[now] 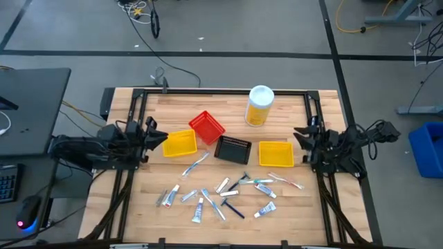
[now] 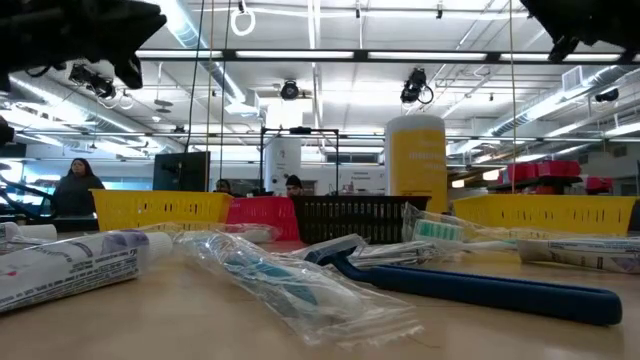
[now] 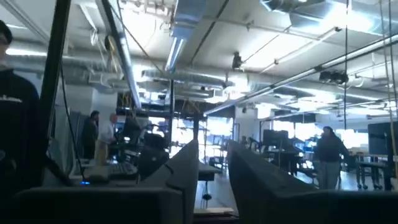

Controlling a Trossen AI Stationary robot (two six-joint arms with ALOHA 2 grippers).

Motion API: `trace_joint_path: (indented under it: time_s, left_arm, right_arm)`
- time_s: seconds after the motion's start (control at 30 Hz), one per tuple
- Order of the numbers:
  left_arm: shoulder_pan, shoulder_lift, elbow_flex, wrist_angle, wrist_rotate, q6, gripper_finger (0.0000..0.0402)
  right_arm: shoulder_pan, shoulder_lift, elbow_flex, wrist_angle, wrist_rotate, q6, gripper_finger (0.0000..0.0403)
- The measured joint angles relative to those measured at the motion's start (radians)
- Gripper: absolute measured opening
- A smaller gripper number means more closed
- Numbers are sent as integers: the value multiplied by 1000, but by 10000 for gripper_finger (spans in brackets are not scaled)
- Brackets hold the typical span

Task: Pick & Place Travel size toiletries
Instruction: Put the toothbrush into the right yellow bin

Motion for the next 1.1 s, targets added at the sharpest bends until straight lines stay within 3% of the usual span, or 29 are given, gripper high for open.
trace_joint_path:
  time_s: [0.13,0.27,0.43,0.7,0.9,1.1]
  left_arm:
    - [0,66,59,0,-1,58,69]
    - [0,146,107,-4,-20,50,69]
    - [0,273,185,-92,-45,47,76]
    - [0,493,314,-192,-54,111,131]
    - [0,597,373,-187,-53,202,163]
    - [0,652,380,-179,-83,198,166]
  right_arm:
    - [-1,128,133,-110,18,10,121]
    - [-1,283,283,-247,50,144,142]
    - [-1,468,471,-599,9,360,161]
    - [2,670,644,-1037,-210,688,173]
    - [2,755,651,-1240,-436,911,177]
    - [16,838,651,-1452,-596,1097,165]
